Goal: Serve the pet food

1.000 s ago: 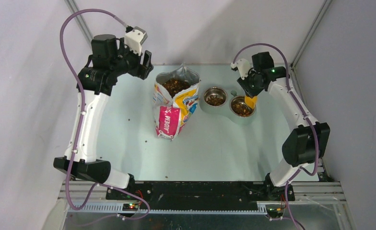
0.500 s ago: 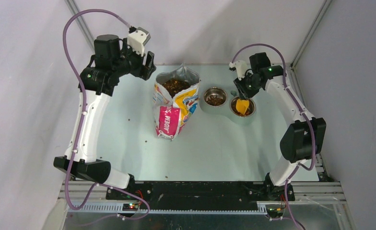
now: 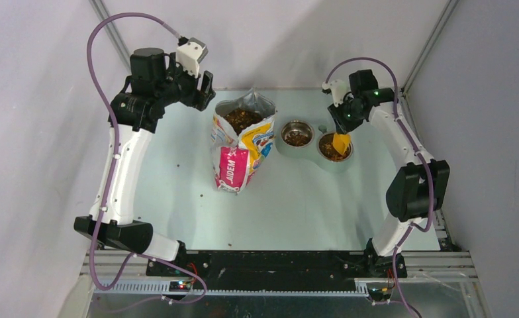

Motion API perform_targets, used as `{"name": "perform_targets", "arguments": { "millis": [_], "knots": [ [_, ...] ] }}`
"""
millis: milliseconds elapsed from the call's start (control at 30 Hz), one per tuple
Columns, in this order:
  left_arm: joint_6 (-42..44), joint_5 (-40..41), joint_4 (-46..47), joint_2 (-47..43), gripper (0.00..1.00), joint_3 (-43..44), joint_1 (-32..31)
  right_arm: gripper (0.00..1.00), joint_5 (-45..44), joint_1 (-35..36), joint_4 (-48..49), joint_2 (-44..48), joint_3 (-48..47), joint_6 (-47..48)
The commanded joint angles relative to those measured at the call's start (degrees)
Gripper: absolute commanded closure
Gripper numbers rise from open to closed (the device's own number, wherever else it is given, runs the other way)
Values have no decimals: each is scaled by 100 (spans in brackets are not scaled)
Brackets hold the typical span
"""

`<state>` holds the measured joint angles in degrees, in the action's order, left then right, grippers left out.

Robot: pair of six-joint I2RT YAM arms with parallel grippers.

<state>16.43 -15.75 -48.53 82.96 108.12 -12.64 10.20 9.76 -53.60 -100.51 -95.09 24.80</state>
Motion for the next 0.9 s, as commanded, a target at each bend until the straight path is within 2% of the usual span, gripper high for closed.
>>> {"name": "perform_targets", "arguments": {
  "millis": [0,233,400,533,733,867],
  "knots": [
    [-130,-130,146,21,27,34,-35,100,97,-39,94,47,-524,-94],
    [-470,-265,245,135,27,-46,-28,100,1073,3,-164,297,-1130,-542],
    [-1455,-37,545,440,29,-180,-35,100,1440,123,185,335,-1805,-1153],
    [-1881,24,547,747,31,-231,-105,100,1513,264,581,188,-2523,-1947],
    [-2063,-94,452,914,31,-247,-117,100,1567,955,1204,-73,-3570,-2602],
    [-1965,-62,410,807,31,-237,-109,100,2048,1428,1366,-449,-4113,-2757]
  ]
}}
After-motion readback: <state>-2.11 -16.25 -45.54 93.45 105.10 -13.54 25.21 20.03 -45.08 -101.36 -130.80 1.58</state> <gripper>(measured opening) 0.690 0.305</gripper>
